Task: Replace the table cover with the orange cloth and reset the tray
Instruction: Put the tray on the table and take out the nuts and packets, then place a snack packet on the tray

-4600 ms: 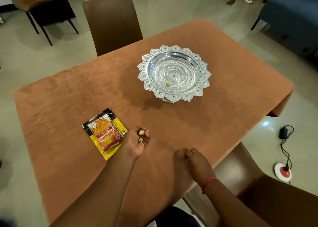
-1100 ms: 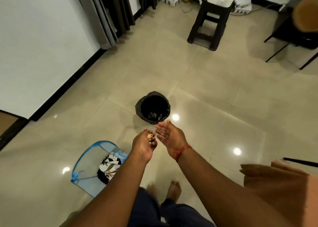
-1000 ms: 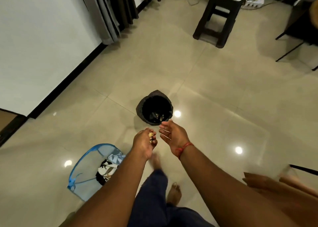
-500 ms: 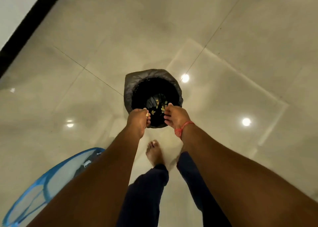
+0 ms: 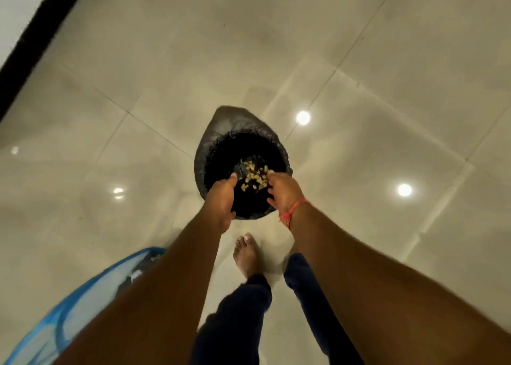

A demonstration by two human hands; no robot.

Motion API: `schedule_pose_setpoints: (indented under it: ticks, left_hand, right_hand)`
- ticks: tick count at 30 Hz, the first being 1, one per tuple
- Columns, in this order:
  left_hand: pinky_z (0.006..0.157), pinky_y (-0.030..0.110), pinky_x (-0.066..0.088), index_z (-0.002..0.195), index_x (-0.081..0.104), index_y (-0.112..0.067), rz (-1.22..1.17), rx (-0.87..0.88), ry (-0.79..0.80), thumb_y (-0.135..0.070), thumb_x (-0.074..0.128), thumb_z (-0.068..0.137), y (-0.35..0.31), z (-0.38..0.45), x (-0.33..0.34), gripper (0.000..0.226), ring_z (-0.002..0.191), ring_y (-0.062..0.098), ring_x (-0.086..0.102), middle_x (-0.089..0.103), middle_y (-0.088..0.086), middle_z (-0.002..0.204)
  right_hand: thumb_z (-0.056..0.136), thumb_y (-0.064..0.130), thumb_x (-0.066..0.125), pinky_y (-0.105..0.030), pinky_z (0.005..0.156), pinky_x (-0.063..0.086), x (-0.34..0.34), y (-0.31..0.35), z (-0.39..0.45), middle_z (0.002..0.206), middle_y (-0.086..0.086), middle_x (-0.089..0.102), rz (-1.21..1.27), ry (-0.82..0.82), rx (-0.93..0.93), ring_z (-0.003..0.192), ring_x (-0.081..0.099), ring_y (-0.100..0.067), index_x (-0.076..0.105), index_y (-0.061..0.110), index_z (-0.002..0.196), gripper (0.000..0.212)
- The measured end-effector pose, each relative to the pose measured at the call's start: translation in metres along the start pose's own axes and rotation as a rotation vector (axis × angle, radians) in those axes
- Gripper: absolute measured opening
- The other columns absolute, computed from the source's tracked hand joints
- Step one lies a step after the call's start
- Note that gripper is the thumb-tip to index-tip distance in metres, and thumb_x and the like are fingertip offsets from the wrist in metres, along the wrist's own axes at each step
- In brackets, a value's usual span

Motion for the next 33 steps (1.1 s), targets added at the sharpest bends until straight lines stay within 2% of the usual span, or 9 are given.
schedule_pose_setpoints:
  ticks: [4, 7, 11, 13, 15, 19, 24, 29, 33]
  left_hand:
    - [0.086, 0.036, 0.041, 0.142, 0.046, -0.013, 0.161, 0.062, 0.008, -0.041, 0.046, 0.102, -0.027, -0.082, -0.001, 0.048, 0.121, 0.028, 0.051, 0.052, 0.006, 0.132]
    - [0.098, 0.04, 0.045, 0.137, 0.052, -0.016, 0.314, 0.137, 0.046, -0.053, 0.046, 0.096, -0.044, -0.142, 0.0, 0.055, 0.121, 0.03, 0.054, 0.054, 0.008, 0.139]
    - [0.105, 0.039, 0.041, 0.15, 0.037, -0.018, 0.619, 0.341, 0.102, -0.05, 0.045, 0.099, -0.076, -0.236, 0.011, 0.06, 0.127, 0.029, 0.049, 0.045, 0.01, 0.149]
    - [0.099, 0.033, 0.04, 0.151, 0.033, -0.018, 0.804, 0.478, 0.155, -0.049, 0.043, 0.1, -0.084, -0.286, 0.023, 0.06, 0.122, 0.024, 0.051, 0.046, 0.009, 0.147]
    - [0.109, 0.034, 0.036, 0.151, 0.033, -0.017, 0.963, 0.608, 0.258, -0.052, 0.044, 0.099, -0.085, -0.333, 0.038, 0.063, 0.131, 0.024, 0.047, 0.043, 0.008, 0.151]
    - [0.119, 0.038, 0.023, 0.155, 0.023, -0.018, 1.24, 0.849, 0.41, -0.058, 0.04, 0.098, -0.065, -0.409, 0.081, 0.072, 0.148, 0.021, 0.024, 0.023, 0.005, 0.162]
    - [0.12, 0.048, 0.017, 0.156, 0.018, -0.021, 1.556, 1.235, 0.552, -0.066, 0.031, 0.095, 0.007, -0.504, 0.146, 0.077, 0.151, 0.023, 0.012, 0.013, 0.004, 0.165]
    - [0.12, 0.053, 0.01, 0.158, 0.004, -0.027, 1.812, 1.622, 0.69, -0.067, 0.022, 0.096, 0.136, -0.601, 0.172, 0.076, 0.152, 0.026, -0.002, -0.006, 0.002, 0.166]
    - [0.119, 0.054, 0.011, 0.157, 0.001, -0.03, 1.924, 1.802, 0.771, -0.073, 0.015, 0.089, 0.254, -0.644, 0.154, 0.081, 0.152, 0.026, -0.002, -0.008, 0.002, 0.166]
  right_hand:
    - [0.101, 0.035, 0.047, -0.045, 0.107, 0.043, 0.0, 0.016, -0.075, 0.091, 0.013, 0.053, -0.038, 0.0, -0.036, 0.104, 0.051, -0.019, 0.05, 0.037, 0.084, 0.018]
    - [0.093, 0.042, 0.049, -0.046, 0.107, 0.044, -0.006, 0.036, -0.143, 0.105, 0.004, 0.06, -0.097, -0.013, -0.118, 0.108, 0.055, -0.022, 0.054, 0.037, 0.085, 0.011]
    - [0.102, 0.031, 0.047, -0.03, 0.082, 0.044, -0.031, 0.073, -0.25, 0.088, 0.001, 0.059, -0.326, -0.128, -0.258, 0.093, 0.056, -0.02, 0.054, 0.025, 0.075, 0.028]
    - [0.101, 0.032, 0.048, -0.028, 0.079, 0.041, -0.049, 0.081, -0.297, 0.09, 0.0, 0.058, -0.39, -0.223, -0.297, 0.091, 0.054, -0.018, 0.054, 0.021, 0.08, 0.024]
    - [0.1, 0.036, 0.048, -0.026, 0.081, 0.04, -0.07, 0.082, -0.351, 0.098, 0.0, 0.059, -0.365, -0.32, -0.344, 0.092, 0.054, -0.017, 0.056, 0.02, 0.088, 0.021]
    - [0.101, 0.042, 0.046, -0.025, 0.095, 0.04, -0.114, 0.059, -0.443, 0.129, -0.002, 0.061, -0.287, -0.529, -0.398, 0.118, 0.055, -0.017, 0.06, 0.016, 0.125, 0.038]
    - [0.1, 0.048, 0.045, -0.028, 0.111, 0.033, -0.179, -0.022, -0.559, 0.151, -0.004, 0.043, -0.27, -0.829, -0.38, 0.136, 0.043, -0.02, 0.042, 0.017, 0.146, 0.056]
    - [0.096, 0.057, 0.043, -0.042, 0.119, 0.025, -0.221, -0.162, -0.658, 0.16, -0.003, 0.028, -0.268, -1.152, -0.253, 0.147, 0.026, -0.023, 0.033, 0.024, 0.151, 0.065]
    - [0.094, 0.057, 0.041, -0.047, 0.117, 0.026, -0.221, -0.293, -0.716, 0.162, -0.003, 0.021, -0.287, -1.278, -0.12, 0.148, 0.021, -0.03, 0.029, 0.027, 0.151, 0.065]
Point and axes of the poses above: each hand's wrist, its own z-axis towards the middle knuckle, its own x-axis out of the palm, y = z × x, the point moved 4 cm from there along z, towards the middle knuckle
